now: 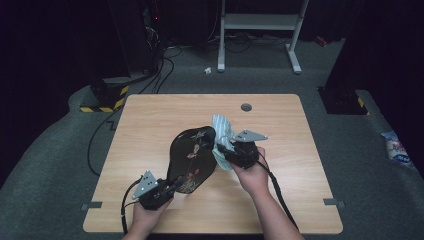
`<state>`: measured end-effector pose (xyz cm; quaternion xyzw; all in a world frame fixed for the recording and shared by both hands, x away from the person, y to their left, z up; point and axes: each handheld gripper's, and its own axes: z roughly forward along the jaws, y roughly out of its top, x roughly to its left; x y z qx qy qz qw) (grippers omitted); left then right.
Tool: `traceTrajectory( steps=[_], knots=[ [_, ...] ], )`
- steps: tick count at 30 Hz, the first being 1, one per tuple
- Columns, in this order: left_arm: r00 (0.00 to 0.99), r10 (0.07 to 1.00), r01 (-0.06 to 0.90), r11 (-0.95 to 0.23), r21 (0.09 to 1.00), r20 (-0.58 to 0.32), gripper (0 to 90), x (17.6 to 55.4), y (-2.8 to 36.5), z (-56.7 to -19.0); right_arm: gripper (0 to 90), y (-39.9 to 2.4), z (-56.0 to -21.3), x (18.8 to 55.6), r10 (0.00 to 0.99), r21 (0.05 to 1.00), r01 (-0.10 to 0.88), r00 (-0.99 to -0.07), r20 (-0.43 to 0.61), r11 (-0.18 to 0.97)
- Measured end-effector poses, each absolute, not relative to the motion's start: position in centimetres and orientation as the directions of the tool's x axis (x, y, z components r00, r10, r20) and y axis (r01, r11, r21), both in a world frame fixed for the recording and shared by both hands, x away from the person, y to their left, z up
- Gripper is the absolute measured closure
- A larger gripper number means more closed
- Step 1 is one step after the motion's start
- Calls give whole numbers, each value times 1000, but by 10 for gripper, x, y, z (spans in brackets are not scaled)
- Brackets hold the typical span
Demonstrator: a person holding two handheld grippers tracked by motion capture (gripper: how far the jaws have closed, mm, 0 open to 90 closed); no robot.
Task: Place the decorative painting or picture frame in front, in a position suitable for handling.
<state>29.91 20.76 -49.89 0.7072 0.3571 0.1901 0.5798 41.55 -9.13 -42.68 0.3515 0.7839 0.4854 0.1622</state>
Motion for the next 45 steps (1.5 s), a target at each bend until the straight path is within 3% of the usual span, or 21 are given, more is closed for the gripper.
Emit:
traceTrajectory(
  steps=[7, 13, 26, 40, 45],
  knots=[
    [674, 724, 284, -71, 956, -146, 799, 300, 207, -499, 693, -91, -385, 415, 692, 920, 312, -718, 66, 236],
    [674, 724, 285, -73, 956, -146, 798, 300, 206, -499, 695, -88, -384, 416, 692, 911, 308, -721, 36, 273],
    [678, 720, 284, -72, 956, -147, 785, 300, 206, -499, 696, -91, -460, 420, 697, 826, 459, -708, 117, 327],
    [673, 726, 286, -77, 955, -143, 797, 300, 207, -499, 697, -93, -510, 417, 680, 706, 564, -716, 160, 428],
    [672, 726, 289, -76, 954, -146, 799, 300, 207, -499, 697, -93, -517, 411, 674, 708, 565, -719, 171, 423]
  ],
)
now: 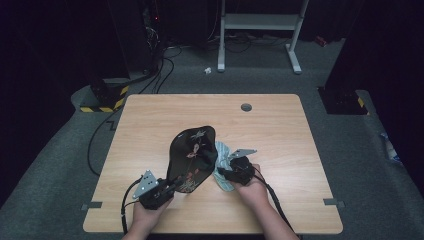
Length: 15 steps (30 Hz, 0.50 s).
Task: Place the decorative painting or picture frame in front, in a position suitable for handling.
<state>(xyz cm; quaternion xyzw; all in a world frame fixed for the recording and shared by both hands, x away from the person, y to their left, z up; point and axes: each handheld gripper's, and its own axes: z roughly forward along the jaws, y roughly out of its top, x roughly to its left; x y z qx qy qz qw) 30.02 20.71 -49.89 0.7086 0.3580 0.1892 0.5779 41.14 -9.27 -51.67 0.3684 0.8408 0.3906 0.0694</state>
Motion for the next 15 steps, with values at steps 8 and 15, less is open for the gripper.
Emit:
traceTrajectory(
  steps=[8, 15],
  knots=[
    [674, 723, 290, -71, 954, -151, 800, 300, 207, -499, 696, -99, -482, 413, 683, 773, 499, -720, 120, 391],
    [673, 723, 292, -68, 954, -154, 799, 301, 207, -499, 696, -97, -458, 416, 672, 800, 456, -735, 92, 389]
  ],
)
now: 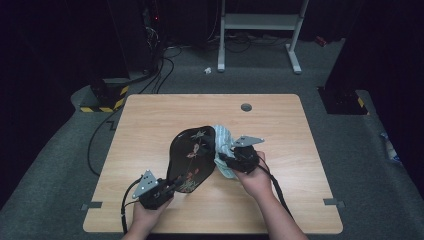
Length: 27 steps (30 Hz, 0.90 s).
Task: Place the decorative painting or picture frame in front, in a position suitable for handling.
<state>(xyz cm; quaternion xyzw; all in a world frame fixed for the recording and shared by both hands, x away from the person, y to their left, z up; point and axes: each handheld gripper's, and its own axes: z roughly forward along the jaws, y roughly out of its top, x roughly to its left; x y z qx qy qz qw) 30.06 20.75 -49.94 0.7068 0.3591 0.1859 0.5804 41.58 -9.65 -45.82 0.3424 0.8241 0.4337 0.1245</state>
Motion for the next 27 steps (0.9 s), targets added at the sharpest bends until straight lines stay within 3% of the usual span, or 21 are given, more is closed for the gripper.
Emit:
traceTrajectory(
  steps=[7, 12, 19, 27],
  knots=[
    [674, 724, 288, -74, 955, -147, 799, 301, 208, -499, 696, -94, -499, 409, 679, 732, 549, -716, 162, 404],
    [674, 723, 291, -72, 954, -151, 798, 301, 208, -499, 695, -92, -517, 405, 670, 714, 565, -720, 180, 414],
    [674, 723, 292, -73, 954, -151, 794, 301, 207, -499, 695, -94, -495, 412, 679, 745, 531, -720, 146, 403],
    [674, 722, 294, -70, 953, -155, 798, 301, 207, -500, 693, -99, -446, 414, 666, 832, 437, -737, 115, 340]
  ],
)
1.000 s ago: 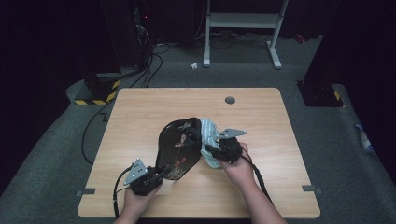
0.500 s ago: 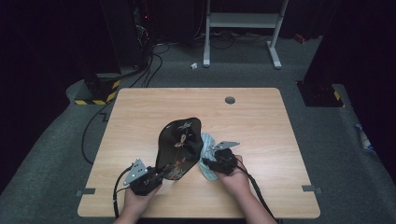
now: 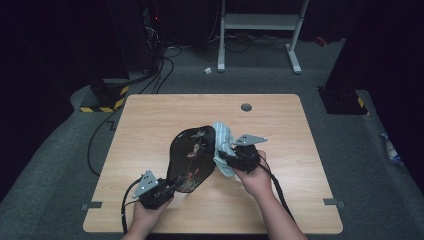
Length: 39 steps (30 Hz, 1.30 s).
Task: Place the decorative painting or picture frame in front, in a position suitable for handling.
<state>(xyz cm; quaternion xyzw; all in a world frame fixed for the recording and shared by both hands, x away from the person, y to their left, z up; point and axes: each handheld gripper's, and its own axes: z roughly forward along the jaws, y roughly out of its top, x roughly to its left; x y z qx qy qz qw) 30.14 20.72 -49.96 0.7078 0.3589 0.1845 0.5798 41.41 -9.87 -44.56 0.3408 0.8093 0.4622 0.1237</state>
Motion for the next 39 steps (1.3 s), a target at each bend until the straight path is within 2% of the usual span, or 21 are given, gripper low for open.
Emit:
traceTrajectory(
  steps=[3, 9, 14, 20, 30, 35, 39],
  knots=[
    [674, 722, 296, -69, 953, -157, 797, 302, 207, -500, 693, -96, -450, 415, 665, 818, 452, -737, 118, 355],
    [675, 721, 298, -70, 952, -158, 795, 301, 207, -500, 693, -97, -494, 416, 673, 739, 556, -715, 192, 380],
    [675, 721, 298, -70, 952, -158, 795, 302, 207, -500, 693, -92, -518, 408, 670, 715, 577, -714, 205, 396],
    [674, 721, 299, -68, 952, -161, 793, 302, 207, -500, 692, -93, -504, 410, 671, 732, 553, -720, 178, 399],
    [675, 719, 301, -68, 951, -162, 796, 302, 207, -500, 692, -93, -442, 408, 643, 833, 427, -757, 117, 351],
    [675, 720, 302, -68, 951, -163, 796, 302, 207, -500, 692, -93, -456, 409, 650, 813, 456, -749, 131, 362],
    [676, 720, 301, -71, 951, -160, 794, 302, 207, -500, 692, -95, -488, 411, 660, 759, 526, -731, 173, 383]
  ],
)
